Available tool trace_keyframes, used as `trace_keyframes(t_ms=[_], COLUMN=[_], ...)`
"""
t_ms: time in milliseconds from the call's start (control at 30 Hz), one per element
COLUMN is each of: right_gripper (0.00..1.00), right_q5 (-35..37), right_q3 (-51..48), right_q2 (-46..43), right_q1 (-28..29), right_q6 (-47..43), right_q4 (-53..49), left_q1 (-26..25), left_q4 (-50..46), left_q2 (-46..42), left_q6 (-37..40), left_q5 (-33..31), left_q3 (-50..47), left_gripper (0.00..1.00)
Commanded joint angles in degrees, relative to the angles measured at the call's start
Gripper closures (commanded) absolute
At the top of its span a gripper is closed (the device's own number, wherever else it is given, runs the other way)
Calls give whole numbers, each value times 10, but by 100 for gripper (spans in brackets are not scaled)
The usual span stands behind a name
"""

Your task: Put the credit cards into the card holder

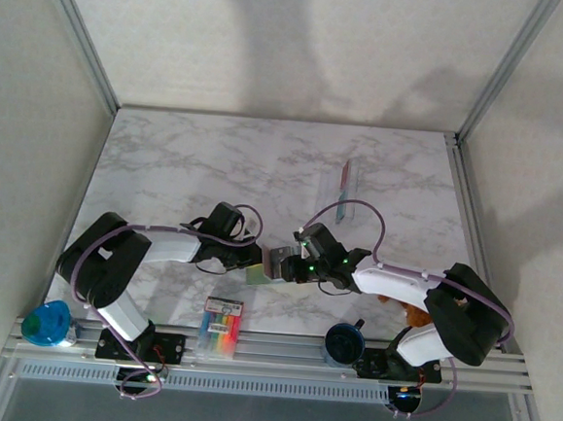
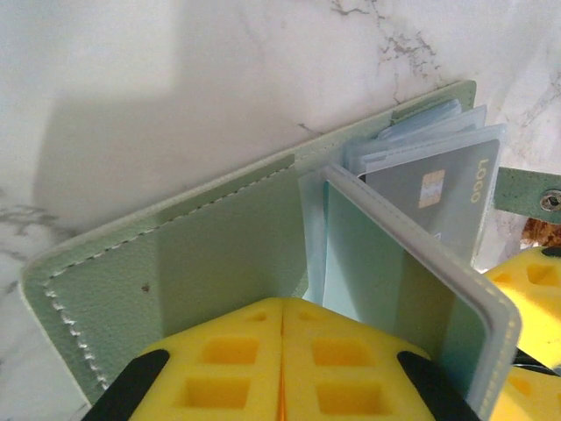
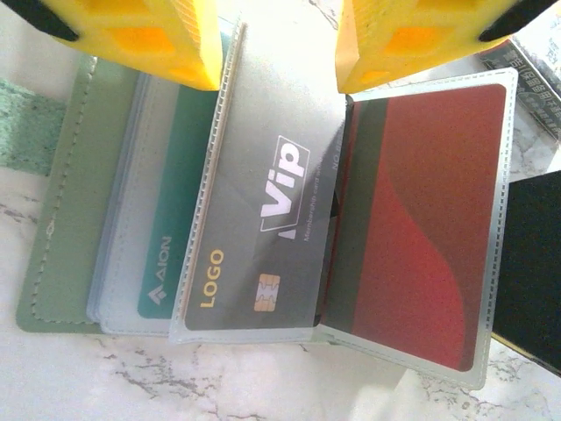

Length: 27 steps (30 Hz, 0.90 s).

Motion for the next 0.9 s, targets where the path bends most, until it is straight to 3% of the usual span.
trace_keyframes(t_ms=[0, 267, 533, 867], right_gripper=[62, 62, 45, 60], right_q5=[-14, -49, -68, -107], right_q3=[2, 1, 10, 8], right_q2=[3, 8, 33, 68], right_q1=[2, 2, -12, -16], right_q6=[-10, -5, 22, 33], right_q4=[10, 47, 31, 69], left_q1=[11, 32, 45, 75], left_q4=[-32, -38, -44, -63], left_q2=[-20, -34, -42, -102], left_q6=[17, 27, 37, 39], left_q5=[-14, -14, -14, -16], left_q3=[-16, -39, -52, -65], left_gripper=[92, 92, 92, 80])
